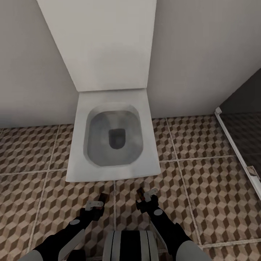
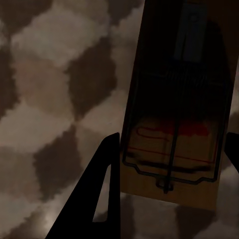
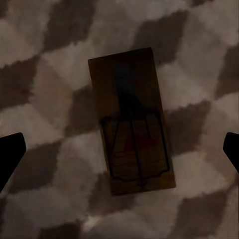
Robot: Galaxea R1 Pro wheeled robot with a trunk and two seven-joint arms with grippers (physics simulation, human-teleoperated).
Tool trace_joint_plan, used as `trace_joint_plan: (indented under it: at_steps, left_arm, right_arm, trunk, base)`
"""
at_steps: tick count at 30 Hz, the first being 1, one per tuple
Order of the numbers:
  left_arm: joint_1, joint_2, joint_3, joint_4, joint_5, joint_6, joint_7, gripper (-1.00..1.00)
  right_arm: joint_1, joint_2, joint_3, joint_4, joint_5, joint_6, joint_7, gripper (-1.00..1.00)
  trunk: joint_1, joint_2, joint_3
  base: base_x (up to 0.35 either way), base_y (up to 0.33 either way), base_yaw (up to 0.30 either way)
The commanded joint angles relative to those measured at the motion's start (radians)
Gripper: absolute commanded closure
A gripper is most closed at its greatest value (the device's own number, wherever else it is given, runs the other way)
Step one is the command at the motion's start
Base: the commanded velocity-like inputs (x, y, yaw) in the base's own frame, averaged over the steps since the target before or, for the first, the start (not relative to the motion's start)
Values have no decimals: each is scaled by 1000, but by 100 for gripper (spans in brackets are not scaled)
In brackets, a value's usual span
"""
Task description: Take the four mousetraps from the cabinet in the bathroom and place them on the bathroom floor. Make sure all four end up on the same floor surface, and ensure that at least two of them are either under or directly next to the same bathroom sink.
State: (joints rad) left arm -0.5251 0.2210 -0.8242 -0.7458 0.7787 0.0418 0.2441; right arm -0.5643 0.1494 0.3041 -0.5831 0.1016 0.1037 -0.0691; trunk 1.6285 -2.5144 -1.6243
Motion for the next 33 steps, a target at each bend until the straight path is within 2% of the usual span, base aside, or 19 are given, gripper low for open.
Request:
trace_joint_plan:
  at_steps: [1, 17, 18, 33]
  left_arm:
    - [-1, 1, -6, -3, 4, 3, 12, 100]
    - [-1, 1, -7, -3, 4, 3, 12, 100]
    - [-1, 1, -7, -3, 4, 2, 12, -100]
    - [-1, 1, -6, -3, 4, 3, 12, -100]
  right_arm:
    - [0, 0, 4, -2, 10, 8, -6, -100]
    - [0, 0, 4, -2, 10, 8, -6, -100]
    - [0, 0, 4, -2, 10, 8, -6, -100]
    - [0, 0, 4, -2, 10, 8, -6, -100]
  trunk:
    - [0, 0, -1]
    - [0, 0, -1]
    - [0, 0, -1]
    - [0, 0, -1]
  base:
    - [0, 0, 0]
    - [0, 0, 0]
    - [0, 0, 0]
    - [0, 0, 0]
